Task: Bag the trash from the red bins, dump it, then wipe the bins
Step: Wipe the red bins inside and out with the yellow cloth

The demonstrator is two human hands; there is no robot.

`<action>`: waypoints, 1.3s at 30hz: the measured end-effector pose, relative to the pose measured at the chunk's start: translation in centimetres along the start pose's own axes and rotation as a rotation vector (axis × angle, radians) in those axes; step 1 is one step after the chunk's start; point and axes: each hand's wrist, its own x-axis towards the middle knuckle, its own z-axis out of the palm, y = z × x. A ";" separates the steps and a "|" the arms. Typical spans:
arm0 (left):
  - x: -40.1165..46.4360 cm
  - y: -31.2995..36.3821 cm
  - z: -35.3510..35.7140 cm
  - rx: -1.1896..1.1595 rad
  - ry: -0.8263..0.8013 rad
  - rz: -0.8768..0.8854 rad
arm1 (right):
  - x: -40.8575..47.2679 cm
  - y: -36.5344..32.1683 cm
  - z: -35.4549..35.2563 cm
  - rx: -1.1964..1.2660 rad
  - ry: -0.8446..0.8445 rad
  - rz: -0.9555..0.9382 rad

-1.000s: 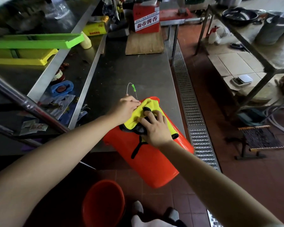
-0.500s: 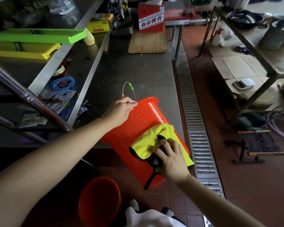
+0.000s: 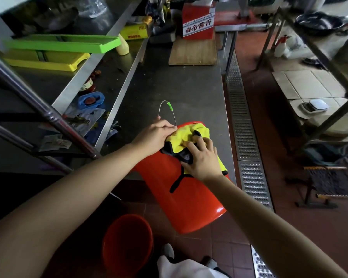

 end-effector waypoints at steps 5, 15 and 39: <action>0.5 0.8 0.3 0.013 0.065 0.039 | -6.4 1.0 -0.1 -0.027 0.020 -0.034; 0.7 2.9 0.9 0.151 -0.010 0.039 | -15.2 1.9 0.6 -0.044 0.135 -0.143; -18.8 16.8 10.4 0.299 -0.237 -0.239 | -16.4 3.4 0.7 -0.009 0.219 -0.107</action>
